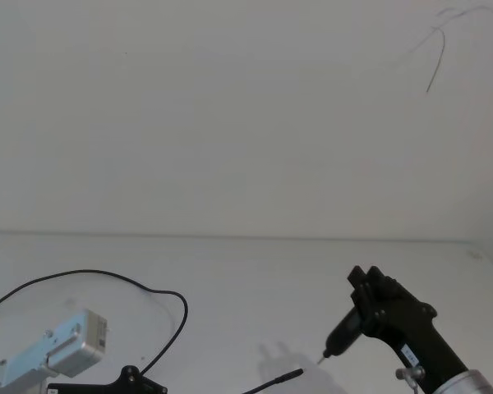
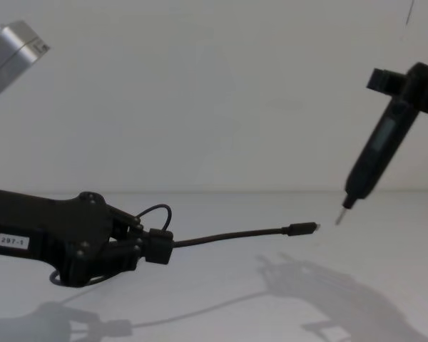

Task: Pick up the data cable with the one hand.

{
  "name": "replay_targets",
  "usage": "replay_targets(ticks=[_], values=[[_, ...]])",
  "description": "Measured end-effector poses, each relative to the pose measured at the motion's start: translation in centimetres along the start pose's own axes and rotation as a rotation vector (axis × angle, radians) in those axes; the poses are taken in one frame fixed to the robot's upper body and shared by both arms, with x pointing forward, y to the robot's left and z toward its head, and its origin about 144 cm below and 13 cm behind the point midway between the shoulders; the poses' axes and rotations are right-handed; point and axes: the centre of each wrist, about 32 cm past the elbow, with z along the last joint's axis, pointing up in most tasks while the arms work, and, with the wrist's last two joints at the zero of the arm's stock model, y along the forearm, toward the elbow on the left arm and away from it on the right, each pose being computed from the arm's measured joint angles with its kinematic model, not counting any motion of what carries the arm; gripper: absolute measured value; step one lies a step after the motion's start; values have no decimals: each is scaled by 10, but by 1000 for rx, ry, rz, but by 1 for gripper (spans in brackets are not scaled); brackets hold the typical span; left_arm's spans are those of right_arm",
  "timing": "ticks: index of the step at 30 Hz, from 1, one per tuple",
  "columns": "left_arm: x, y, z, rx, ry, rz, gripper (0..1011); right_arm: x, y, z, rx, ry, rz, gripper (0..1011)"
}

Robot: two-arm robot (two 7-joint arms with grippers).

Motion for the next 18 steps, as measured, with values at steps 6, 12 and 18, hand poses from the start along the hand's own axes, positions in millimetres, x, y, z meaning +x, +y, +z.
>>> replay_targets(ticks=[6, 12, 18], values=[[0, 0, 0, 0, 0, 0, 43, -7, 6, 4, -3, 86, 33, 251], [0, 1, 0, 0, 0, 1, 43, -11, 9, 7, -15, 138, 61, 251], [0, 1, 0, -1, 1, 1, 43, -14, 11, 8, -35, 151, 82, 251]])
